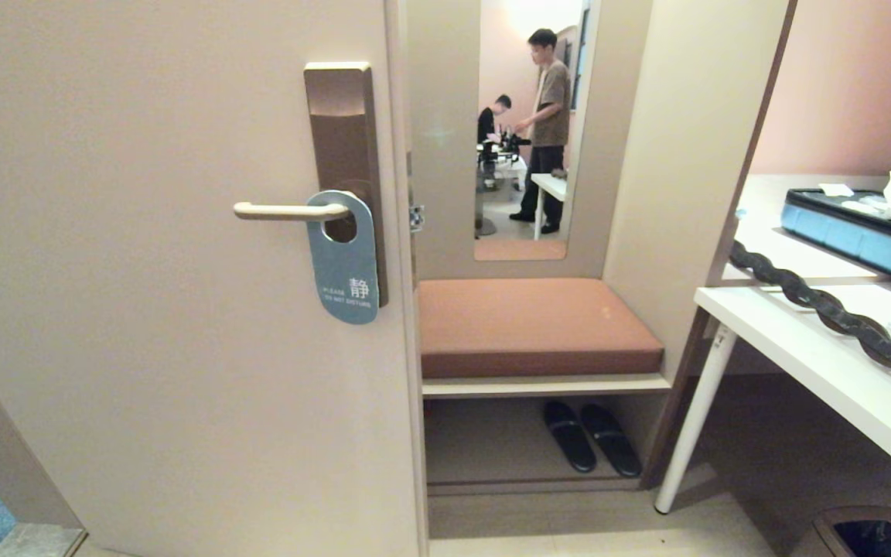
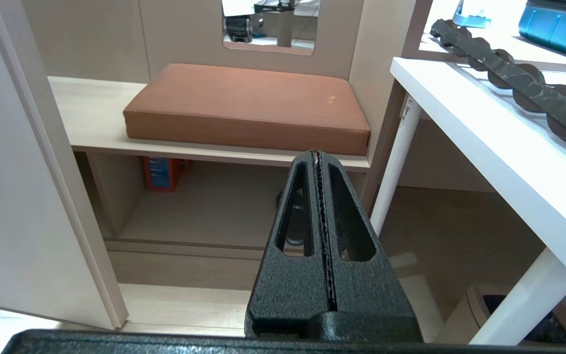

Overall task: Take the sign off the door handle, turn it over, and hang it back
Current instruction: Take down the sign

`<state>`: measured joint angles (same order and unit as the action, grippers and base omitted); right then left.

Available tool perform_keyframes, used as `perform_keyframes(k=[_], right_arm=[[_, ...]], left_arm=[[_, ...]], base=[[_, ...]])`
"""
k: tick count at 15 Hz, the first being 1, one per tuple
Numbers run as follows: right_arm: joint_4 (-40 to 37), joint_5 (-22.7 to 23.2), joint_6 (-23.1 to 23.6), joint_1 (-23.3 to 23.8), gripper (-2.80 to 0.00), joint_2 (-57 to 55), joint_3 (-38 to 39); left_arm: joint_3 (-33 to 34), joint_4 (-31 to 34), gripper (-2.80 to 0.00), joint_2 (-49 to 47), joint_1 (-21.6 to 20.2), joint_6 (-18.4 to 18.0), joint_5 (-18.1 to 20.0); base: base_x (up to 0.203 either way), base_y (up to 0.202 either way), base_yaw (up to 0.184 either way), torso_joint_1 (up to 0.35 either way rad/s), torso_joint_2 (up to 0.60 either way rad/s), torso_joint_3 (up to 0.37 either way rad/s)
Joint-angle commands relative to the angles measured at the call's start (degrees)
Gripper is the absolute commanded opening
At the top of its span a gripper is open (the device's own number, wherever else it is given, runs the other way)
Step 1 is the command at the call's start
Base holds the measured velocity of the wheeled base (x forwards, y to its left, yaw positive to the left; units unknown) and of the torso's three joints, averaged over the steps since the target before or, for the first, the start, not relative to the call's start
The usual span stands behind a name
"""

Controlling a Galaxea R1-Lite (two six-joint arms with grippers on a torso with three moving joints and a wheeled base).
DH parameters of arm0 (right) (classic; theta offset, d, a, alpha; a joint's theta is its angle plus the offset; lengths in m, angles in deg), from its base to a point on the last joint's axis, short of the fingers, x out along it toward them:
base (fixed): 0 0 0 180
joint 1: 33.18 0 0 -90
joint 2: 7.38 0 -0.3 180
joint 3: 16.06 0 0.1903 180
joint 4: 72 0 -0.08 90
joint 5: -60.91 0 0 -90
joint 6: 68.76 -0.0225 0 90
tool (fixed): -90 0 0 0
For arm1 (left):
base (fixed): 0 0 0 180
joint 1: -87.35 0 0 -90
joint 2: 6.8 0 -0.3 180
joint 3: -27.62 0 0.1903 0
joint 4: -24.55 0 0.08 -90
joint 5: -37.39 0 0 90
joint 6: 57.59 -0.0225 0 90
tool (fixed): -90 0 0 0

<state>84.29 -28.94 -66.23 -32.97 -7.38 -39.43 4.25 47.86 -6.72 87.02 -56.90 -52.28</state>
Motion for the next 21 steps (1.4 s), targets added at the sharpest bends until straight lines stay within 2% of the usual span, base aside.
perform_keyframes(k=[1, 15, 21], right_arm=[[-0.01, 0.03, 0.02, -0.03, -2.8, 0.0, 0.0], [-0.01, 0.03, 0.02, -0.03, -2.8, 0.0, 0.0], [-0.01, 0.03, 0.02, -0.03, -2.8, 0.0, 0.0]], left_arm=[[0.0, 0.06, -2.8, -0.07, -0.02, 0.02, 0.02], [0.0, 0.06, -2.8, -0.07, -0.02, -0.24, 0.11], [0.0, -0.03, -2.8, -0.07, -0.02, 1.51, -0.77]], base=[[0.0, 0.0, 0.0, 0.0, 0.0, 0.0], [0.0, 0.0, 0.0, 0.0, 0.0, 0.0], [0.0, 0.0, 0.0, 0.0, 0.0, 0.0]])
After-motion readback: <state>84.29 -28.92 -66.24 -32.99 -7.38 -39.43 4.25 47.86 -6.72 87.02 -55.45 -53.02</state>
